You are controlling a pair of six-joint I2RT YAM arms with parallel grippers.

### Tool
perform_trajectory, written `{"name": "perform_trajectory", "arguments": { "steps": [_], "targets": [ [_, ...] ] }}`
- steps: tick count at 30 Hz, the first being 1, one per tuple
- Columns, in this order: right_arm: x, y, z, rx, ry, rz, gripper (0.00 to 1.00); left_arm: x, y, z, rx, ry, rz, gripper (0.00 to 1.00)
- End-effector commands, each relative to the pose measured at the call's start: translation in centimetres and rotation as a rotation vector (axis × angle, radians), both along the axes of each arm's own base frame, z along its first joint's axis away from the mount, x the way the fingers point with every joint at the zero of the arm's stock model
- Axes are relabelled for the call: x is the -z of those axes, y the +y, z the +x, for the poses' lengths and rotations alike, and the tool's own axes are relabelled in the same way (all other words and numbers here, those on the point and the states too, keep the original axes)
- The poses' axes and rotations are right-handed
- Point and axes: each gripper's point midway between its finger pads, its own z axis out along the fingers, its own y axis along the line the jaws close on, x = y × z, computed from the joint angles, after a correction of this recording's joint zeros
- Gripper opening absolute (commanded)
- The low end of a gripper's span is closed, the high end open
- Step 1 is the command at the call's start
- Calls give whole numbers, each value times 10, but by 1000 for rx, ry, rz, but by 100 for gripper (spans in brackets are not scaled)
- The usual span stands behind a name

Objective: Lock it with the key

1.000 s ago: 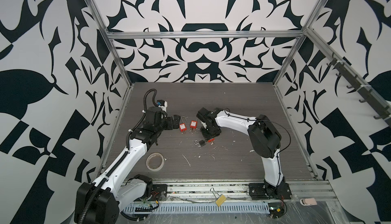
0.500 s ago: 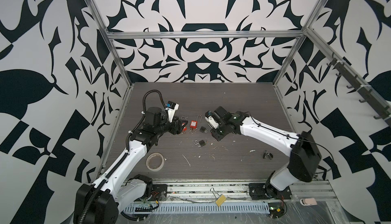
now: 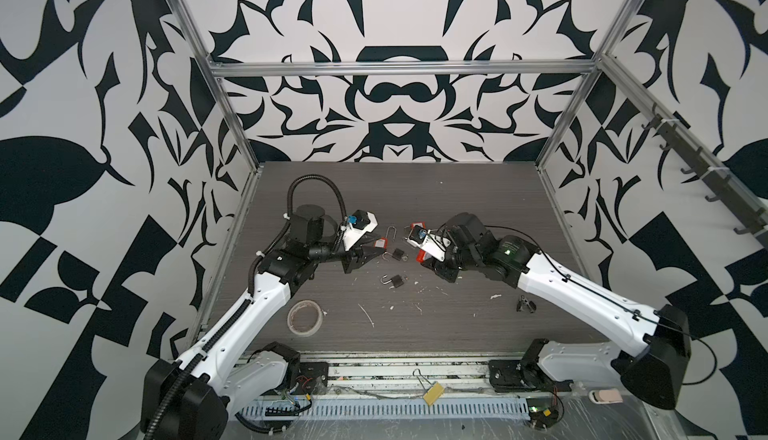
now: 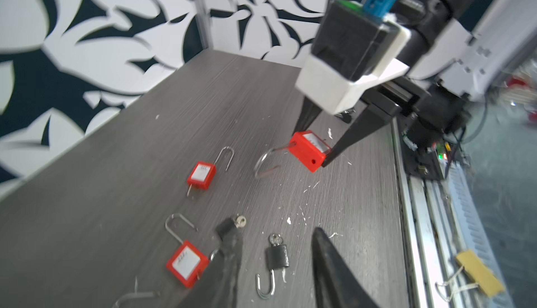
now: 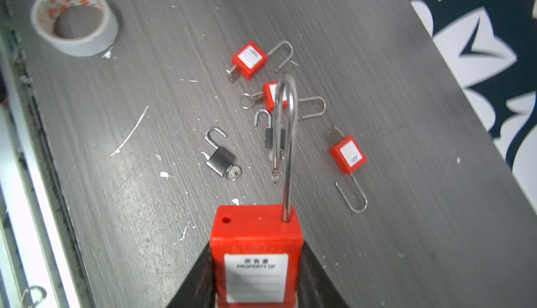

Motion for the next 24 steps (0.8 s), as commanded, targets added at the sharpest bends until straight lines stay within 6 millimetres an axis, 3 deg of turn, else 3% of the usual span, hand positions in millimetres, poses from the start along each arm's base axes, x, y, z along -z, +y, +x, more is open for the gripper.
{"name": "perform_trajectory", "arguments": {
  "steps": [1, 7, 24],
  "targets": [
    [-22, 12, -3, -120, -80, 35, 39, -9, -12, -12, 142, -77, 8, 36],
    [-26, 15, 1, -145, -135, 40, 38, -5, -22, -12, 191, -70, 48, 36],
    [-28, 16, 8, -182, -218, 19, 37, 24, -28, 9, 118, -68, 183, 41]
  ]
}}
